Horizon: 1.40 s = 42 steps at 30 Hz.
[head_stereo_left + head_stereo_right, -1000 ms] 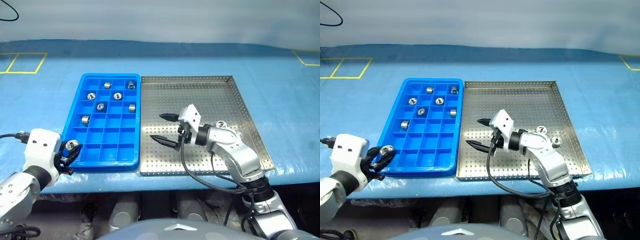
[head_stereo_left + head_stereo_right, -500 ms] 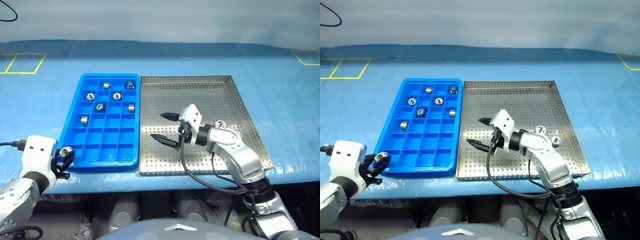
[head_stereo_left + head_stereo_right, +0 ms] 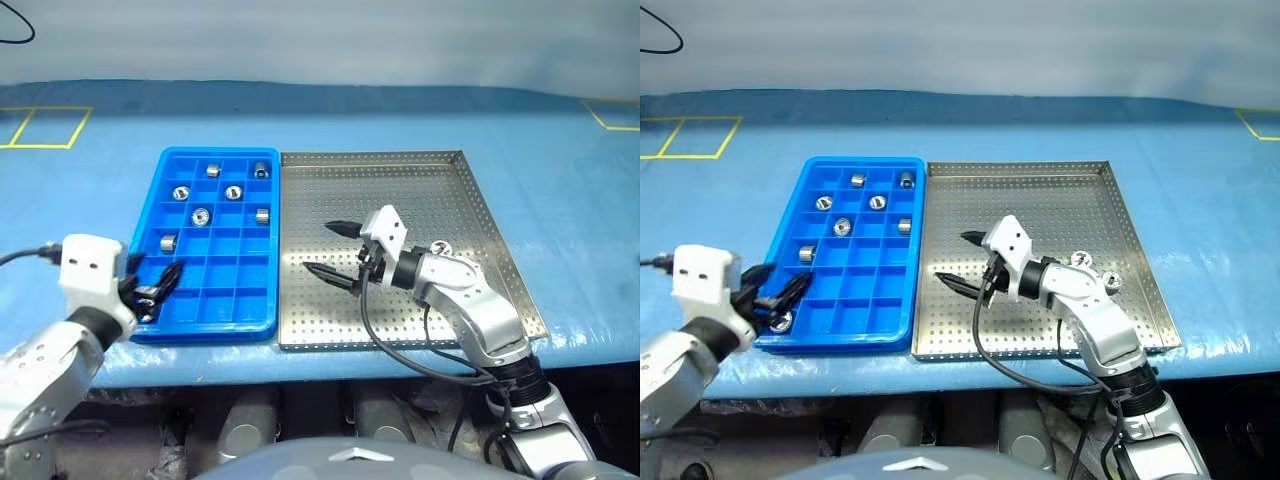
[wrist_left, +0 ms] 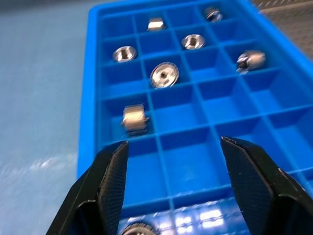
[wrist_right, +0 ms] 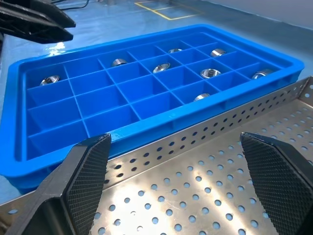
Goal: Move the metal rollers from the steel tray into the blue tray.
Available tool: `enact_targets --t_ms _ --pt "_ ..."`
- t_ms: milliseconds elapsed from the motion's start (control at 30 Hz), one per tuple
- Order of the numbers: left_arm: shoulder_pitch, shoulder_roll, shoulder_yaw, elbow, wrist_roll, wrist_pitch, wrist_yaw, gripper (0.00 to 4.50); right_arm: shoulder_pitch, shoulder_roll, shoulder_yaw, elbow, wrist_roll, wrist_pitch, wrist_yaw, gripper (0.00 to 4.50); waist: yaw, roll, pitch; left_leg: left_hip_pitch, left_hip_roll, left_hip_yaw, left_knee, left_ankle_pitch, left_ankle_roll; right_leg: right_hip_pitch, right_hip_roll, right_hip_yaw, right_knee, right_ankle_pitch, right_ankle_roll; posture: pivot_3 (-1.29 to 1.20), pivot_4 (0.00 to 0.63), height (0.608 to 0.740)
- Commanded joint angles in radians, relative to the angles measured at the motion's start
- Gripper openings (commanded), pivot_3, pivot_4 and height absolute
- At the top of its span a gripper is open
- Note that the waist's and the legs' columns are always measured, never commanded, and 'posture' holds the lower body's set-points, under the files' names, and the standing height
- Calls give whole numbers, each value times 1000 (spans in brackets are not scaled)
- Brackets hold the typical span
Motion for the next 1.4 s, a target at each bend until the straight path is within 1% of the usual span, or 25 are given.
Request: enact_targets --t_ms 33,133,200,267,367,433,533,633,667,767,867,1033,1267,1333,1400 --pt "-131 -32 -181 67 22 -77 -31 3264 -3 -23 -48 -53 -33 -10 -51 4500 -2 1 -1 0 0 0 0 0 0 0 0 0 0 0 0 -94 150 740" --pt "-243 -54 -422 197 140 -163 -80 3264 36 -48 -87 -91 -31 7 -79 4500 -13 0 -1 0 -2 1 0 0 1 1 0 1 0 1 1 -151 150 740" --pt "-290 -74 -526 287 210 -253 -120 3264 67 -67 -104 -113 -35 22 -96 4500 -29 0 -1 0 -2 1 0 0 2 1 0 2 -1 1 1 -183 150 740" --pt "-355 -113 -611 406 267 -331 -160 3264 108 -87 -132 -137 -52 46 -135 4500 -42 0 -1 0 -2 3 0 -1 3 0 0 3 -1 1 1 -234 150 740" --pt "-435 -148 -707 552 342 -407 -217 3264 155 -103 -168 -176 -82 88 -201 4500 -66 1 -1 -1 -1 5 0 -2 4 -1 0 3 -2 1 2 -293 150 740" --pt "-478 -173 -747 620 367 -444 -258 3264 180 -106 -189 -204 -87 111 -232 4500 -86 1 -1 -1 -1 5 0 -2 5 -1 0 4 -2 1 2 -311 150 740" --pt "-530 -210 -790 697 397 -486 -315 3264 211 -104 -203 -237 -88 124 -256 4500 -118 1 -1 -1 -1 6 0 -5 10 -2 0 5 -2 1 4 -364 150 740" --pt "-567 -235 -818 755 417 -503 -360 3264 228 -95 -211 -262 -88 135 -278 4500 -151 1 -1 -1 -1 6 1 -6 11 -2 0 5 -1 2 6 -380 150 740" --pt "-575 -241 -829 772 426 -505 -373 3264 233 -93 -213 -267 -87 137 -284 4500 -163 1 -1 -1 -1 6 1 -6 11 -1 1 6 -1 4 9 -386 150 740" --pt "-585 -254 -846 807 449 -509 -396 3264 242 -92 -216 -276 -86 137 -292 4500 -201 1 -1 -1 -1 6 2 -6 12 -1 1 7 -1 5 12 -393 150 740" --pt "-591 -266 -862 856 492 -505 -387 3264 243 -90 -215 -277 -86 135 -296 4500 -232 1 -1 -1 -1 6 2 -6 12 -1 1 8 -1 5 13 -391 150 740" --pt "-597 -292 -855 913 542 -496 -357 3264 227 -83 -204 -262 -89 128 -300 4500 -261 1 -1 -1 -1 6 2 -6 13 -1 1 9 -1 6 15 -391 150 740" --pt "-601 -322 -843 950 584 -495 -333 3264 214 -78 -197 -252 -90 125 -296 4500 -267 1 -1 -1 -2 6 3 -6 13 -1 1 11 -1 6 16 -373 150 740" --pt "-602 -328 -840 959 597 -492 -325 2864 210 -77 -196 -249 -91 124 -296 4500 -267 1 -1 -1 -2 6 3 -6 13 -1 1 11 -1 6 16 -373 150 740" --pt "-602 -332 -837 962 603 -491 -324 2316 208 -76 -196 -247 -91 123 -298 4500 -266 1 -1 -1 -2 6 3 -6 13 -1 1 11 -1 6 16 -373 150 740"
